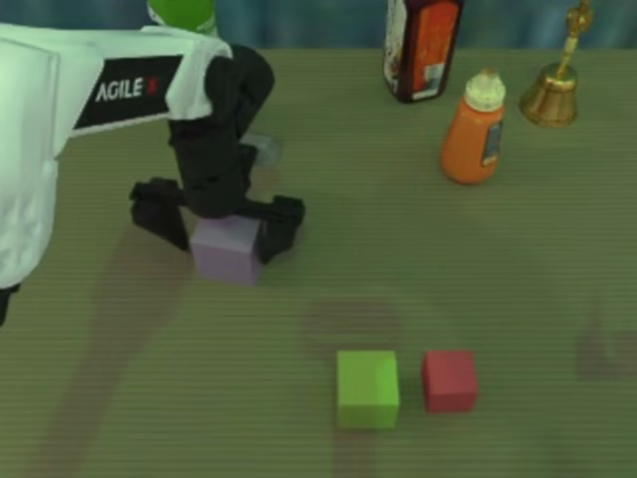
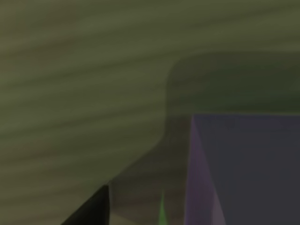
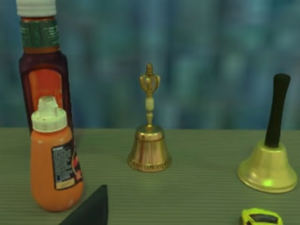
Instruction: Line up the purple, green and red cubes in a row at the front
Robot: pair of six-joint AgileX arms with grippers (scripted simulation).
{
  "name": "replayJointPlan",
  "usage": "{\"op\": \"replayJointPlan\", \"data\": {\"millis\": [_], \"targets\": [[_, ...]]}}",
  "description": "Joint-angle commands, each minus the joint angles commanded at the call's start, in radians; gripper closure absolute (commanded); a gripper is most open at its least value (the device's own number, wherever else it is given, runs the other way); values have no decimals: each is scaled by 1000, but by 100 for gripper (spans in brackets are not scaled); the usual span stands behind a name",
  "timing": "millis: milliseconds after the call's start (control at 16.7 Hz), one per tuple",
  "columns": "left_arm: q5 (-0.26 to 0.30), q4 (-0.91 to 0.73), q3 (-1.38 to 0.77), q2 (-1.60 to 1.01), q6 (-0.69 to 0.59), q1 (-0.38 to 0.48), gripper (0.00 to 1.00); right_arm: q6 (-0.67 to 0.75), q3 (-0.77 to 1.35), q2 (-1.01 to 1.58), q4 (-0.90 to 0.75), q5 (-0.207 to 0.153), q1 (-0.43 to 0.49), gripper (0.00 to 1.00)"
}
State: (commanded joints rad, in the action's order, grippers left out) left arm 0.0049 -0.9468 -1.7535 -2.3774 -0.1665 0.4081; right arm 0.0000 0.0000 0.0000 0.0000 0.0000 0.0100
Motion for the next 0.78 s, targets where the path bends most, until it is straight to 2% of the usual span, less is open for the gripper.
{"op": "replayJointPlan", "data": {"millis": [660,780], "targets": [[0,0,0,0,0,0,98,0,0,0,0,0,0,0],[0,0,0,0,0,0,100,0,0,0,0,0,0,0]]}}
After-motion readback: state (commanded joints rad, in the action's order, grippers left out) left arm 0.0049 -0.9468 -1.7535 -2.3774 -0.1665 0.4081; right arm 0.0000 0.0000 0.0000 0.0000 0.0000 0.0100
